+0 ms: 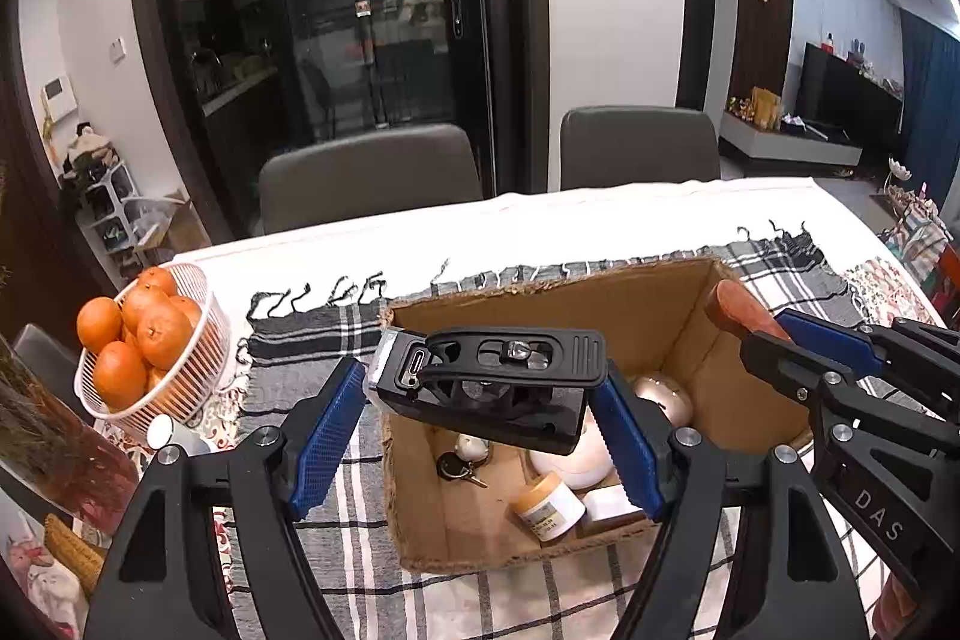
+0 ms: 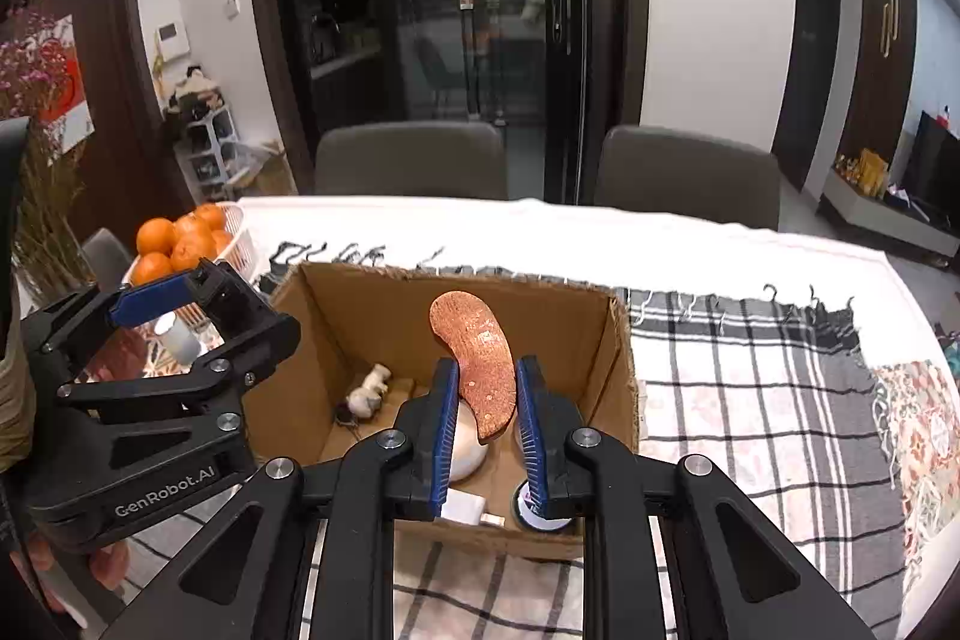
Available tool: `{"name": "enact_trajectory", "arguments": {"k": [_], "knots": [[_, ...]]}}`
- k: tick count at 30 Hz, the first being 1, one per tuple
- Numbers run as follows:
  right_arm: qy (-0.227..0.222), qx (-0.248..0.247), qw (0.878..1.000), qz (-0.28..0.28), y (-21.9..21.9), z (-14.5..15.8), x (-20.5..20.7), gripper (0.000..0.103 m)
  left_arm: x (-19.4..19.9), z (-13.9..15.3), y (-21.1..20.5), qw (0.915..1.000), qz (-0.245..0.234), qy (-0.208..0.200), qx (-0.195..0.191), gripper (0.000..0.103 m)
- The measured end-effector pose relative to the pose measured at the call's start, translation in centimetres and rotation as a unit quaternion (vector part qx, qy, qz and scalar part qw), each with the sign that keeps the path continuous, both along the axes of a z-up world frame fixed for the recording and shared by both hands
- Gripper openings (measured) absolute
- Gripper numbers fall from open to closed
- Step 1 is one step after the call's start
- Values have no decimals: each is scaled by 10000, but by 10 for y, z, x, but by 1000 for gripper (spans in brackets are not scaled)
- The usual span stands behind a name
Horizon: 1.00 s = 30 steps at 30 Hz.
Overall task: Organize rigid objects
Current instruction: 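Lift and carry the clip holder and wooden piece with both tools over the box, then open both tools to drop the clip holder and wooden piece into the box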
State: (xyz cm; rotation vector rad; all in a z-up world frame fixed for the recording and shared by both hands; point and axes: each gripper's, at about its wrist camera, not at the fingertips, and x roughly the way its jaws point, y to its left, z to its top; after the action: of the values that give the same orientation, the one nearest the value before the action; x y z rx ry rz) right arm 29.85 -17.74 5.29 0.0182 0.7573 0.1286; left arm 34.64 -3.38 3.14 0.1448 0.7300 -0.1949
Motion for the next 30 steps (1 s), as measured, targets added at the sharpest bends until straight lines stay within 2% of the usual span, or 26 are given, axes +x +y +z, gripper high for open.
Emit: {"name": "enact_trajectory", "arguments": {"k": [7, 15, 22, 27, 30], "knots": [[470, 26, 9989, 57, -6, -24, 23, 21, 20, -22, -7, 9989, -107, 411, 180, 76], [881, 52, 9961, 94, -11, -43, 35, 21, 36, -42, -16, 9957, -316, 861, 149, 76], [1410, -13, 9897, 232, -11, -59, 50, 21, 46, -55, -19, 9910, -332, 1278, 204, 76], [1521, -5, 9879, 292, -9, -62, 51, 23, 45, -51, -18, 9911, -247, 1301, 129, 76], [1528, 57, 9880, 207, -12, -62, 49, 24, 40, -44, -15, 9933, -114, 1142, 147, 76]]}}
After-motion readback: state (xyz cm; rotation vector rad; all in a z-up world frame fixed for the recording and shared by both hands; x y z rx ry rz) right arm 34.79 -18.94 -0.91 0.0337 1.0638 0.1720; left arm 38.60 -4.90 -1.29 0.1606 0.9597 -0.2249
